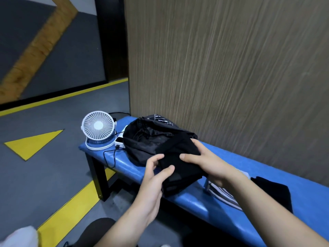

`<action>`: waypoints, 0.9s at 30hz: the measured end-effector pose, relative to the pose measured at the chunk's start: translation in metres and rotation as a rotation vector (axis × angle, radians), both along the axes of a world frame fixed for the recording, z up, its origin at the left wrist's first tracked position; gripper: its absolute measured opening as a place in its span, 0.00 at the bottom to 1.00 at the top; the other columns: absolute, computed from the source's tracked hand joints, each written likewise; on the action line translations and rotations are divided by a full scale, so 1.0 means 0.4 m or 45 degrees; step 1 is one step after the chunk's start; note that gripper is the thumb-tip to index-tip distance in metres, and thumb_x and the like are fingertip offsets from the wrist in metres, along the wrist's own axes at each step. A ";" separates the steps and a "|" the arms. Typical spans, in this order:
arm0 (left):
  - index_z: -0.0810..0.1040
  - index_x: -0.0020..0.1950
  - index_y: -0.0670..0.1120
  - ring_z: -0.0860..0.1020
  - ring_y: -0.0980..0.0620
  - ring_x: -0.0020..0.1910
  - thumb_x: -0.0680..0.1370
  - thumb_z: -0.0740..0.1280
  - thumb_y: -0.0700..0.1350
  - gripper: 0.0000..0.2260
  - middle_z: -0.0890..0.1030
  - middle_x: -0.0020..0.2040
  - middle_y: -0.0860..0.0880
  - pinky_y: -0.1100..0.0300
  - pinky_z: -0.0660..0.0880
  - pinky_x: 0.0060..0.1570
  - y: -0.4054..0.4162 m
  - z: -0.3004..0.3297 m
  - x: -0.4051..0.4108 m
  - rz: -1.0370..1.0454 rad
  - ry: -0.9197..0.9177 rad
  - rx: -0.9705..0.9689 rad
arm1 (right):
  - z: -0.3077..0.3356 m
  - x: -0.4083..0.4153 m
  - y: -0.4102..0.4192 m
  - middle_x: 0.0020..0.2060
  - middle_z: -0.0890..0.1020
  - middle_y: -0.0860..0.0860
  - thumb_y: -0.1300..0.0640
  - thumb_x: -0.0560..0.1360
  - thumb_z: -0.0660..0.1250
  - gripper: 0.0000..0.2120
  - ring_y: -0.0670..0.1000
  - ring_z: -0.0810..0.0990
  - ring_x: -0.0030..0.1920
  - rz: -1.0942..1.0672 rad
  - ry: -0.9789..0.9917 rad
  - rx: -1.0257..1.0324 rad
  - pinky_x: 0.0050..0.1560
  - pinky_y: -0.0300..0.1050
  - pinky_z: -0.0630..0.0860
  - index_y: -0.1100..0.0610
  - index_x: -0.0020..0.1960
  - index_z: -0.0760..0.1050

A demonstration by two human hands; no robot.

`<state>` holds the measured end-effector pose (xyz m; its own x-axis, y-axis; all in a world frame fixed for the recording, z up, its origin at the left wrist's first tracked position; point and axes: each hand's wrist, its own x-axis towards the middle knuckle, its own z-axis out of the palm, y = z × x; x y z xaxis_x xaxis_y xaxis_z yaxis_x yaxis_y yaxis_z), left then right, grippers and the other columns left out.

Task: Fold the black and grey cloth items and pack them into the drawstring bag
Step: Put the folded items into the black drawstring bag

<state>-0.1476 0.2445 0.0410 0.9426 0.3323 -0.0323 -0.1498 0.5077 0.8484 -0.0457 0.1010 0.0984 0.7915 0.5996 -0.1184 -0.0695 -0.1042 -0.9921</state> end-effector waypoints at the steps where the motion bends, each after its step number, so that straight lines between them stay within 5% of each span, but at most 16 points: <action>1: 0.76 0.61 0.51 0.82 0.54 0.54 0.74 0.70 0.34 0.19 0.80 0.59 0.49 0.59 0.78 0.48 0.009 0.024 0.000 0.039 -0.036 0.038 | 0.015 0.000 0.004 0.60 0.83 0.53 0.61 0.75 0.72 0.23 0.54 0.82 0.60 0.000 -0.025 0.029 0.62 0.51 0.78 0.50 0.67 0.72; 7: 0.76 0.61 0.58 0.76 0.51 0.64 0.63 0.77 0.41 0.29 0.70 0.68 0.48 0.53 0.76 0.61 0.086 0.146 0.059 0.313 -0.155 0.241 | 0.082 0.023 0.064 0.61 0.82 0.49 0.57 0.73 0.75 0.27 0.51 0.81 0.62 -0.102 -0.236 0.184 0.63 0.52 0.77 0.48 0.69 0.69; 11: 0.74 0.62 0.57 0.80 0.48 0.58 0.70 0.76 0.36 0.26 0.74 0.64 0.45 0.52 0.80 0.54 0.145 0.210 0.143 0.160 -0.135 0.178 | 0.093 0.067 0.128 0.65 0.77 0.46 0.48 0.69 0.77 0.36 0.45 0.77 0.65 -0.346 -0.465 0.157 0.68 0.52 0.73 0.42 0.72 0.63; 15: 0.74 0.59 0.61 0.78 0.50 0.57 0.71 0.75 0.37 0.24 0.71 0.64 0.47 0.52 0.80 0.52 0.218 0.230 0.249 0.153 -0.023 0.531 | 0.097 0.131 0.199 0.68 0.66 0.47 0.49 0.73 0.73 0.43 0.45 0.71 0.62 -0.483 -0.617 -0.028 0.67 0.43 0.67 0.36 0.78 0.50; 17: 0.74 0.58 0.64 0.75 0.50 0.60 0.70 0.74 0.39 0.25 0.68 0.66 0.48 0.49 0.78 0.58 0.253 0.227 0.298 0.194 0.030 0.742 | 0.080 0.172 0.237 0.66 0.69 0.50 0.49 0.74 0.71 0.42 0.47 0.74 0.62 -0.477 -0.665 -0.052 0.69 0.47 0.69 0.32 0.77 0.49; 20: 0.71 0.64 0.64 0.72 0.67 0.53 0.73 0.71 0.38 0.27 0.66 0.65 0.50 0.73 0.74 0.45 0.313 0.211 0.361 0.217 0.044 0.946 | 0.043 0.240 0.285 0.68 0.71 0.50 0.50 0.77 0.67 0.36 0.48 0.74 0.65 -0.429 -0.604 -0.041 0.71 0.52 0.69 0.28 0.75 0.53; 22: 0.69 0.68 0.64 0.68 0.71 0.46 0.76 0.69 0.38 0.28 0.65 0.65 0.52 0.76 0.68 0.40 0.359 0.183 0.403 0.175 0.030 1.080 | 0.010 0.286 0.307 0.70 0.70 0.47 0.51 0.78 0.67 0.34 0.47 0.72 0.68 -0.414 -0.542 0.012 0.72 0.51 0.69 0.29 0.75 0.54; 27: 0.76 0.59 0.67 0.75 0.53 0.62 0.76 0.67 0.39 0.23 0.72 0.67 0.50 0.49 0.73 0.65 0.428 0.087 0.476 -0.068 0.115 1.303 | -0.093 0.375 0.343 0.65 0.76 0.43 0.60 0.79 0.67 0.31 0.44 0.76 0.65 -0.314 -0.426 -0.029 0.63 0.36 0.73 0.47 0.78 0.61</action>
<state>0.0426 0.4159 0.0758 0.9651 0.1982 0.1710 -0.0624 -0.4605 0.8855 0.1042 0.2381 0.0612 0.9082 0.3874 0.1586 0.2306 -0.1469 -0.9619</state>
